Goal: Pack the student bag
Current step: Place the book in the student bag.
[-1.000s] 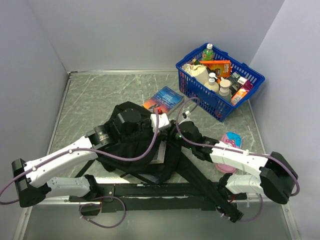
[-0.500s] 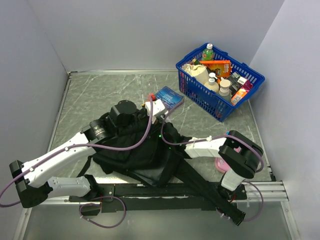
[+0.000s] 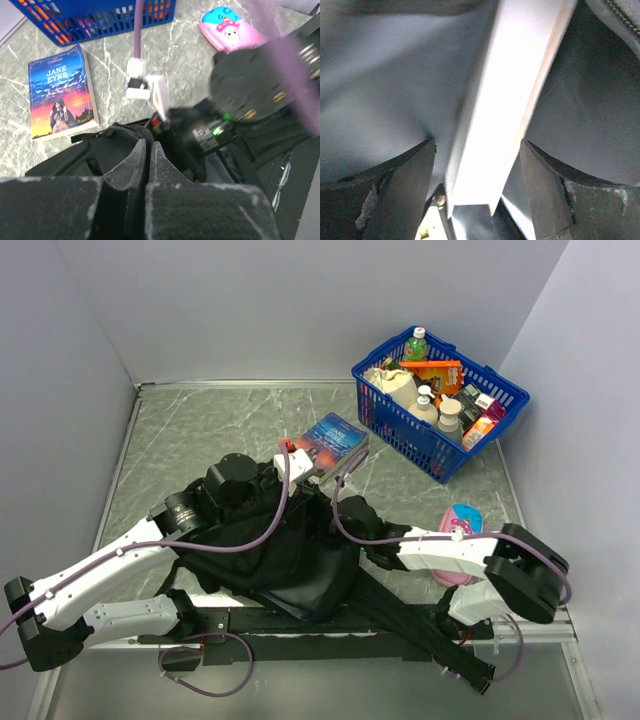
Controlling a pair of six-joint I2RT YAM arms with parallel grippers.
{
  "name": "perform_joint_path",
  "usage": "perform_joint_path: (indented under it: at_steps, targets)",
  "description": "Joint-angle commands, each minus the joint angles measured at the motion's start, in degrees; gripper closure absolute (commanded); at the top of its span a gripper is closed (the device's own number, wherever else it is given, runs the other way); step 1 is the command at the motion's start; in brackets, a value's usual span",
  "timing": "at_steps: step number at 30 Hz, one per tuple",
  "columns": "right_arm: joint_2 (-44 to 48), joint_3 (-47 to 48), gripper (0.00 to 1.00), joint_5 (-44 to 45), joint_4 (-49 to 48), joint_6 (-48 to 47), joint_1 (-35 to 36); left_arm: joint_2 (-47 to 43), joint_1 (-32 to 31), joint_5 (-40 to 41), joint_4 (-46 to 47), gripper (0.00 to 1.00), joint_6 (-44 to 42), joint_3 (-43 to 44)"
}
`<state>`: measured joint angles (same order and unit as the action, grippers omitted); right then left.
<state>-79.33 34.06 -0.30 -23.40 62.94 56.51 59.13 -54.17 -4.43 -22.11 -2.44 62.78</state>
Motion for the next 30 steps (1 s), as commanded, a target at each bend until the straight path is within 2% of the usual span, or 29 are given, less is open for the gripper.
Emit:
perform_joint_path:
  at_steps: [1,3,5,6,7,12,14,17,18,21,23,26,28,30]
  targets:
    - [4.9,0.7,0.30,2.1,3.7,-4.2,0.4,-1.9,0.2,0.7,2.9,0.99,-0.4,-1.0]
    - [5.0,1.3,0.34,1.5,4.8,-5.2,0.6,-1.7,0.2,0.8,3.2,0.99,-1.1,-0.9]
    - [4.6,1.9,0.48,1.3,4.9,-5.6,1.0,-1.3,0.2,1.1,3.8,0.99,-1.5,-0.6]
    - [4.1,2.4,0.58,0.6,5.4,-5.8,1.1,-1.0,0.2,1.0,3.9,0.99,-2.4,-0.4]
    - [2.3,4.2,0.63,0.6,6.2,-6.0,1.1,-0.9,0.2,0.4,4.3,0.99,-2.7,0.1]
    - [-3.5,8.6,0.75,-3.7,7.6,-6.4,2.3,0.5,0.1,-2.1,4.3,0.99,-7.0,2.9]
    - [-6.2,11.1,0.77,-6.4,5.7,-7.5,2.6,0.9,0.2,-4.2,2.8,0.99,-9.0,4.4]
    - [-9.5,16.2,0.71,-12.1,4.1,-10.6,3.0,-0.1,0.1,-5.5,0.5,0.99,-13.2,6.3]
    - [-9.9,18.7,0.63,-13.2,4.1,-11.7,3.0,-0.7,0.2,-6.0,-2.0,0.99,-16.5,6.6]
    - [-6.9,21.0,0.49,-15.9,6.1,-17.0,2.9,-4.5,0.3,-8.3,-9.4,0.99,-23.8,6.4]
    - [-1.4,21.7,0.44,-14.4,8.9,-21.4,2.8,-8.0,0.3,-8.7,-13.6,0.99,-27.3,5.5]
    - [9.4,19.5,0.41,-7.7,15.0,-25.6,1.3,-11.7,0.3,-5.8,-20.3,0.99,-27.0,4.3]
    - [17.9,15.5,0.37,-5.3,16.4,-25.8,-0.9,-14.7,0.6,-0.2,-20.3,0.99,-25.6,2.3]
    - [22.8,12.4,0.31,-3.6,17.8,-25.2,-7.1,-17.0,1.0,6.3,-18.2,0.99,-22.5,0.2]
